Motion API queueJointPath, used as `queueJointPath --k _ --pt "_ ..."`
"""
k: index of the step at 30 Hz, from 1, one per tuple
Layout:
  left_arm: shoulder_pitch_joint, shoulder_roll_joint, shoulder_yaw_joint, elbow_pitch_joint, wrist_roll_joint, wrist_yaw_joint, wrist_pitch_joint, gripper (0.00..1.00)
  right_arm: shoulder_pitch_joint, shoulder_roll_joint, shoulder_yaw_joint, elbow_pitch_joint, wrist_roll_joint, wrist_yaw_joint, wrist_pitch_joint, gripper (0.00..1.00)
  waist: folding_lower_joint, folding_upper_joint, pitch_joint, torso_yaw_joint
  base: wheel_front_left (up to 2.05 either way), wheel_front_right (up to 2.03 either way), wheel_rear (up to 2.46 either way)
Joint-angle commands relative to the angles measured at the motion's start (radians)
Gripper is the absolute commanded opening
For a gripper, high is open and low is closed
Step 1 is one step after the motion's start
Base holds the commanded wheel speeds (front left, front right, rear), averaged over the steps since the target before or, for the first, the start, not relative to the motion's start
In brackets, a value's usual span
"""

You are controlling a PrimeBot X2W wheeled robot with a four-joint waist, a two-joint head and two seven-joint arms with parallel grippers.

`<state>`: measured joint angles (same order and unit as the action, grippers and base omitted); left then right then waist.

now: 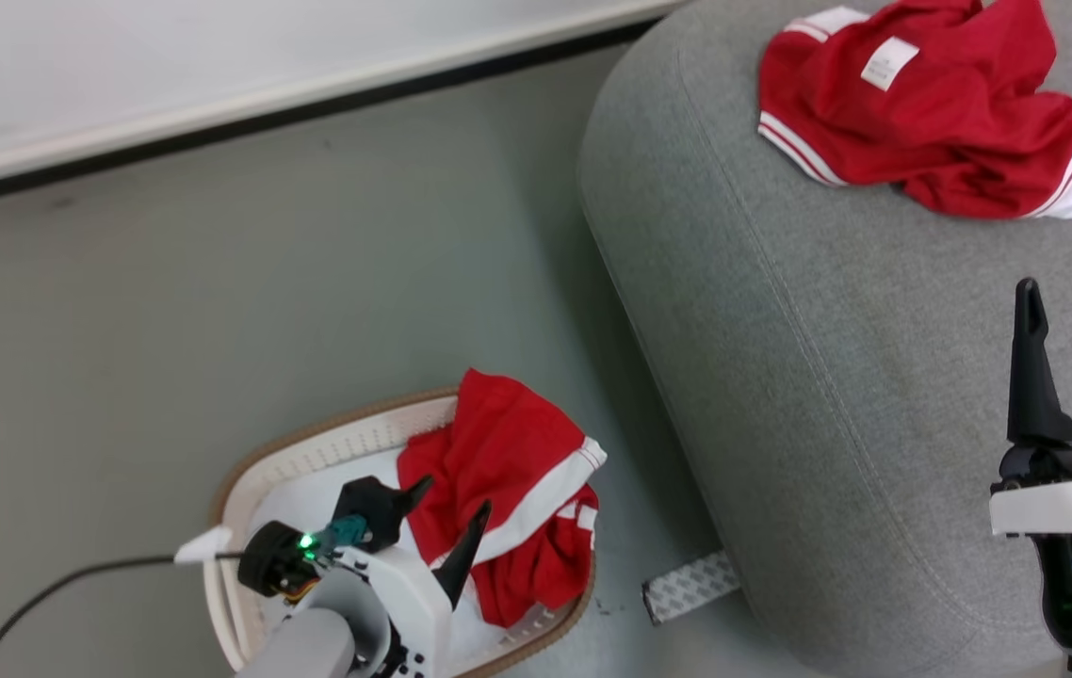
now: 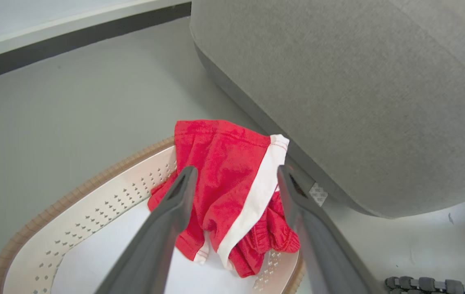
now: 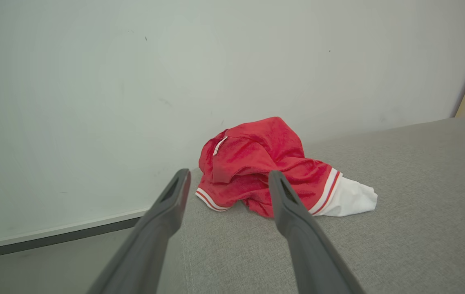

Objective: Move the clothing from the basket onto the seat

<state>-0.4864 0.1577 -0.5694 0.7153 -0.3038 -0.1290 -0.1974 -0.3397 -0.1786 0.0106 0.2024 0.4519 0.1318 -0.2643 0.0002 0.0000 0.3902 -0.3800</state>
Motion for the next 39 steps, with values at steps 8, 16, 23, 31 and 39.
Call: queueJointPath --k 8,16,23,31,39 --pt "-0.134 0.061 -0.209 0.133 -0.143 -0.001 0.062 1.0 -0.058 0.039 -0.016 -0.038 0.016 -0.002 0.0 1.0 -0.0002 0.0 0.146 -0.055 0.0 0.0 0.0" --pt "-0.256 0.113 -0.363 0.208 -0.26 -0.001 0.126 1.0 -0.11 0.088 -0.041 -0.101 0.03 -0.002 0.0 1.0 -0.0002 0.0 0.271 -0.095 0.0 0.0 0.0" --pt "-0.35 0.153 -0.494 0.235 -0.333 -0.001 0.172 1.0 -0.154 0.117 -0.045 -0.158 0.049 -0.002 0.0 1.0 -0.0002 0.0 0.358 -0.12 0.0 0.0 0.0" --pt "-0.445 0.171 -0.595 0.269 -0.406 -0.001 0.187 1.0 -0.179 0.128 -0.044 -0.22 0.068 -0.002 0.0 1.0 -0.0002 0.0 0.429 -0.132 0.0 0.0 0.0" --pt "-0.517 0.157 -0.68 0.286 -0.447 -0.001 0.214 1.0 -0.187 0.129 -0.066 -0.263 0.097 -0.002 0.0 1.0 -0.0002 0.0 0.481 -0.116 0.0 0.0 0.0"
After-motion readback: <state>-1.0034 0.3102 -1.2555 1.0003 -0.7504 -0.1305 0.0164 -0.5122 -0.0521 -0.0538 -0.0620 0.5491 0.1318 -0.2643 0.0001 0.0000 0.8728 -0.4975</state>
